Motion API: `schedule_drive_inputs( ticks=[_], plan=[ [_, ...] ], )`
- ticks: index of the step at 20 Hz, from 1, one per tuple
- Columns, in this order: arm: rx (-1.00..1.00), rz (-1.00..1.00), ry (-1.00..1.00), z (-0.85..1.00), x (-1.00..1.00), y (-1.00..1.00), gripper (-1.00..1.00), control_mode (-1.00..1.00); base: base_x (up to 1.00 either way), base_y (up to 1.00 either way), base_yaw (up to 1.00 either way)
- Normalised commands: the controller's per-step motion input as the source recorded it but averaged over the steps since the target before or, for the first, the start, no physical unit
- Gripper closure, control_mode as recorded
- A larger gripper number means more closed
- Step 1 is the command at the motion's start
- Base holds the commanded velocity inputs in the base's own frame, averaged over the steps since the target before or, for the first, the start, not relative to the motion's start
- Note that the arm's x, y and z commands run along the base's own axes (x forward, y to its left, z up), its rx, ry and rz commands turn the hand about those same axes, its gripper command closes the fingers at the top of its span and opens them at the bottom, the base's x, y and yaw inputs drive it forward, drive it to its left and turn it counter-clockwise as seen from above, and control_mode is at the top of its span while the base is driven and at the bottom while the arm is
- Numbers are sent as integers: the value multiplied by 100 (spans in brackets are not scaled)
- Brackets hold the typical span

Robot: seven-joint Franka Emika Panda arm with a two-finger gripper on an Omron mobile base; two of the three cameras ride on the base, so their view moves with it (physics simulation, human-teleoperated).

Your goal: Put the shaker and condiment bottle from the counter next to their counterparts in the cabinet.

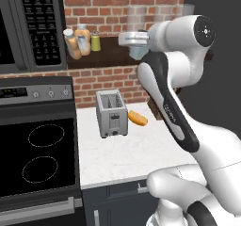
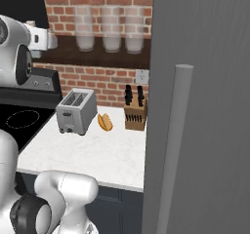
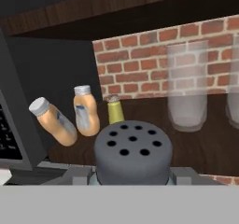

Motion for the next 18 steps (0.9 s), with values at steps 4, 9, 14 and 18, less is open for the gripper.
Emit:
schedule_drive_inputs(
  ticks=[4, 9, 14, 18],
  plan=[
    [-3, 10, 5, 0, 31, 0, 100, -100, 0, 0, 0],
    [-7, 14, 7, -3, 20, 0, 100, -100, 0, 0, 0],
    [-5, 3, 1, 0, 7, 0, 100, -100, 0, 0, 0],
    [-6, 0, 0, 0, 6, 0, 100, -100, 0, 0, 0]
  ],
)
